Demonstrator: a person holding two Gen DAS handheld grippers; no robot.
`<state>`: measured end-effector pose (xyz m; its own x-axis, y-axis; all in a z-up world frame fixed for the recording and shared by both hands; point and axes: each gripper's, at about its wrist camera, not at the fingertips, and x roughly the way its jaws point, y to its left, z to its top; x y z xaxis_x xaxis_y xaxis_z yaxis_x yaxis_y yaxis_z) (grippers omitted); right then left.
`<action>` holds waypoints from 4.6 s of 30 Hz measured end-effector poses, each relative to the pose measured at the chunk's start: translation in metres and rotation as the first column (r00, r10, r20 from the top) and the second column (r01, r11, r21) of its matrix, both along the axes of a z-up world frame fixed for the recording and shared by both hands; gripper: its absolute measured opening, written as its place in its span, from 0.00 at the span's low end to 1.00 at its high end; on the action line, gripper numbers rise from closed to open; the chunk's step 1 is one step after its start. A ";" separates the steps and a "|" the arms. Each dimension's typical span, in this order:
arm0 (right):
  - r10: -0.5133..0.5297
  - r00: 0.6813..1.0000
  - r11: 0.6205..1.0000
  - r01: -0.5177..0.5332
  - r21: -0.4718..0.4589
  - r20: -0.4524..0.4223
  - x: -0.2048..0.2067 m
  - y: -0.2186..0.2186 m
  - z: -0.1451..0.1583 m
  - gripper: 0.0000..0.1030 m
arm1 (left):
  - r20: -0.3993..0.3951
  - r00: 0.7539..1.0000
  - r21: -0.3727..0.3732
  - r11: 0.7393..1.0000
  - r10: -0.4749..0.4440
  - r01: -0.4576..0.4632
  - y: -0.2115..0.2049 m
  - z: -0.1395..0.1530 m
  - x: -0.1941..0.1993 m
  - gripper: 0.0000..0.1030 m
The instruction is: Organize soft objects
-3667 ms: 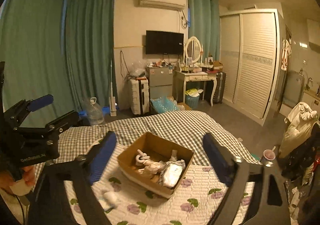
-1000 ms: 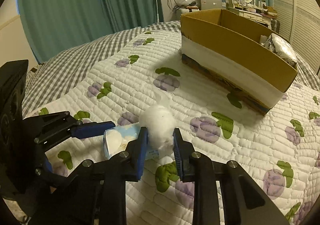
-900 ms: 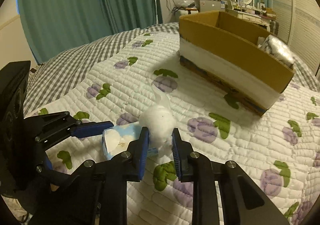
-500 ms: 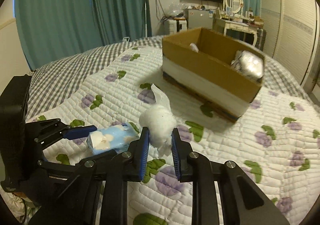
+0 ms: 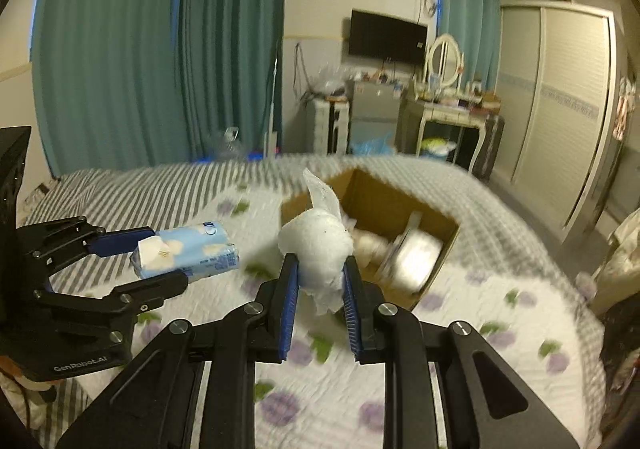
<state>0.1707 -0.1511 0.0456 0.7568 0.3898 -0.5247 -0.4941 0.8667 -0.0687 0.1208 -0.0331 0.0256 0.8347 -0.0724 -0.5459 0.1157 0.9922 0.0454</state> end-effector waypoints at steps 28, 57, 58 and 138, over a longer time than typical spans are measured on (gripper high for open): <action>-0.114 0.976 0.990 0.127 0.060 -0.187 0.253 -0.020 -0.066 0.47 | -0.079 0.997 0.079 0.997 0.026 -0.020 -0.030 -0.082 0.239 0.59; -0.277 0.938 0.954 0.244 0.173 0.208 -0.086 -0.057 0.181 1.00 | 0.435 0.900 -0.013 1.000 0.018 -0.014 0.003 0.166 -0.060 0.97; -0.282 0.935 0.954 0.248 0.169 0.216 -0.092 -0.053 0.175 1.00 | 0.433 0.901 0.004 1.000 0.024 -0.028 0.003 0.160 -0.060 0.97; -0.427 0.903 0.899 0.420 0.123 0.038 -0.028 -0.015 -0.017 1.00 | 0.173 0.981 -0.052 0.995 0.092 -0.084 0.047 -0.014 -0.004 0.97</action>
